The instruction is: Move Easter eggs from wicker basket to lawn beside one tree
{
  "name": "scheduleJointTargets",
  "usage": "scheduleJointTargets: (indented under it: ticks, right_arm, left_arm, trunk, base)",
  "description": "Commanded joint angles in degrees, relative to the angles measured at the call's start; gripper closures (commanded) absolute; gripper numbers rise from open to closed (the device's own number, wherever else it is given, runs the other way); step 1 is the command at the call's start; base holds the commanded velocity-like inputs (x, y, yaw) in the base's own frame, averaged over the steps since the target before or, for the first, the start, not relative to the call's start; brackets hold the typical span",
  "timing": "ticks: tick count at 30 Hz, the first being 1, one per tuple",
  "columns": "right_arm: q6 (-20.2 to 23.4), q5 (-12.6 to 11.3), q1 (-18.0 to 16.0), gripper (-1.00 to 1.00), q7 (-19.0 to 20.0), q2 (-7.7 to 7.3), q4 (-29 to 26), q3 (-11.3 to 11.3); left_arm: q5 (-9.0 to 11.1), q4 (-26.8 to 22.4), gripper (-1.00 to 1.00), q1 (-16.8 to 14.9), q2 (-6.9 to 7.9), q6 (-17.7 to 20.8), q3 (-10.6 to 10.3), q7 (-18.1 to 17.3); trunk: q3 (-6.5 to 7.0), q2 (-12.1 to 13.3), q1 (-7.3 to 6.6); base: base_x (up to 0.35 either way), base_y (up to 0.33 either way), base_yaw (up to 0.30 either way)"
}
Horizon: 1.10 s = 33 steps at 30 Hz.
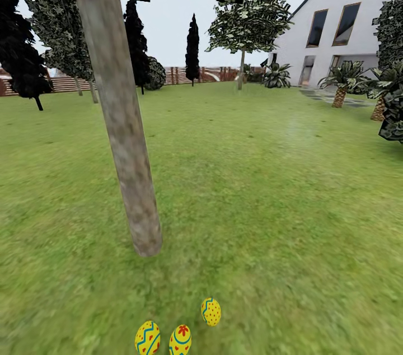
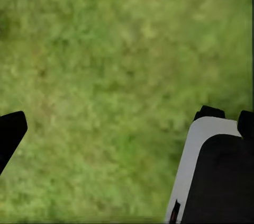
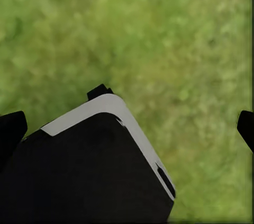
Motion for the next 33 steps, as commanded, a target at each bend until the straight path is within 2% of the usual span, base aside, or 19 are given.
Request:
scheduleJointTargets:
  ticks: [1,4,10,18,27,33]
  right_arm:
    - [-0.13,-0.62,0.04,-1.0,-0.14,-0.26,0.17,0.21]
    - [-0.13,-0.69,0.16,-1.0,-0.14,-1.18,0.4,0.11]
    - [-0.07,-0.69,0.21,-1.0,-0.14,-1.79,0.54,0.08]
    - [-0.02,-0.64,0.28,-1.0,-0.14,-1.81,1.07,0.16]
    - [0.02,-0.77,0.31,-1.0,-0.15,-0.99,7.21,0.28]
    - [0.04,-0.87,0.31,-1.0,-0.14,-0.93,8.88,0.13]
  left_arm:
    - [0.42,0.0,-1.0,0.41,0.01,-0.1,-0.7,-0.13]
    - [0.47,-0.04,-1.0,2.01,-0.06,-0.11,-0.93,-0.55]
    - [0.56,-0.03,-1.0,2.98,-0.63,-0.05,-1.02,-0.71]
    - [0.88,-0.06,-1.0,3.2,-0.85,-0.05,-0.98,-0.74]
    - [0.96,-0.06,-1.0,3.16,-0.76,0.29,-0.61,-0.63]
    - [0.82,-0.1,-1.0,3.16,-0.7,0.39,-0.6,-0.57]
  trunk:
    - [-0.12,-0.12,0.03]
    - [-0.12,-0.12,0.03]
    - [-0.12,-0.12,0.03]
    - [-0.12,-0.12,0.03]
    - [-0.12,-0.12,0.03]
    - [-0.12,-0.12,0.03]
  base:
    - [0.0,0.0,0.0]
    - [0.0,0.0,0.0]
    - [0.0,0.0,0.0]
    - [0.0,0.0,0.0]
    - [0.0,0.0,0.0]
    - [0.0,0.0,0.0]
